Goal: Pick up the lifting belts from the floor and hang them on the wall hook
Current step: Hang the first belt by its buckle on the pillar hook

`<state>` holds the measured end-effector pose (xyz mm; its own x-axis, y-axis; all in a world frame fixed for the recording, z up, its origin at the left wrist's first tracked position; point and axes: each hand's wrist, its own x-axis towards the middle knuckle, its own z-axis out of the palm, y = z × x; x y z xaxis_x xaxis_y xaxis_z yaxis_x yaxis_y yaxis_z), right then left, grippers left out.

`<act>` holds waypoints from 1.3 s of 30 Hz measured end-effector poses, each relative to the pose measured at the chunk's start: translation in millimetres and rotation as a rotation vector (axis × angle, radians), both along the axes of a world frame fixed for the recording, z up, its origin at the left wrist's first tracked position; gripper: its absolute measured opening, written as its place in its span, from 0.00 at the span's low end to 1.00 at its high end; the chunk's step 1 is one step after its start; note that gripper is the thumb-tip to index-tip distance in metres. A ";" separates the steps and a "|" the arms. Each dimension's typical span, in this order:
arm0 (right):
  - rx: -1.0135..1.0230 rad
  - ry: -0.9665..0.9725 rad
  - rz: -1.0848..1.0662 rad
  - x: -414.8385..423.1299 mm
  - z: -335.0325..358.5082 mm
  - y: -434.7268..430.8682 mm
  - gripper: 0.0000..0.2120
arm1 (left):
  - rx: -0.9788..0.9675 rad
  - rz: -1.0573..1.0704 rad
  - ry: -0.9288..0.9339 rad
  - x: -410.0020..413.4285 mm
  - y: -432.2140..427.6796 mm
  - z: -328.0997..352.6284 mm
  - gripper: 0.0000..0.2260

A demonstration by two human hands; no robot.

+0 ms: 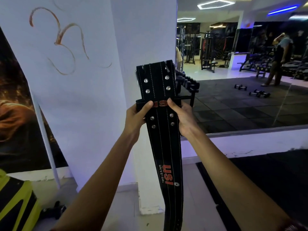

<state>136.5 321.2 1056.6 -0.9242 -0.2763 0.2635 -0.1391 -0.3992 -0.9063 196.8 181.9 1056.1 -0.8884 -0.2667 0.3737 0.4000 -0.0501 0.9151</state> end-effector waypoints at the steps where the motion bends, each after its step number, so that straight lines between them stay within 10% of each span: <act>1: 0.006 0.010 -0.010 0.5 -0.8 0.2 0.06 | 0.034 0.018 -0.020 -2.0 3.7 1.8 0.09; 6: 0.173 0.222 -0.013 2.5 -21.0 8.2 0.08 | 0.267 0.111 -0.002 -9.1 15.3 8.3 0.10; 15: 0.797 0.037 0.265 3.8 -113.5 34.3 0.17 | 0.209 0.123 0.031 -6.5 16.8 13.2 0.08; 19: 0.255 -0.053 0.095 -2.2 -29.0 23.9 0.32 | 0.179 0.109 0.004 -4.2 10.6 -2.0 0.04; 22: 0.256 0.000 -0.026 -9.0 18.5 11.6 0.44 | 0.050 0.066 -0.053 1.6 7.0 -3.2 0.04; 30: 0.069 -0.068 -0.016 -5.7 25.5 -18.9 0.14 | 0.023 -0.023 -0.156 4.6 8.0 28.8 0.13; 39: 0.045 0.186 -0.008 -0.9 25.6 -23.4 0.14 | 0.257 0.060 -0.113 -1.2 -7.4 37.3 0.08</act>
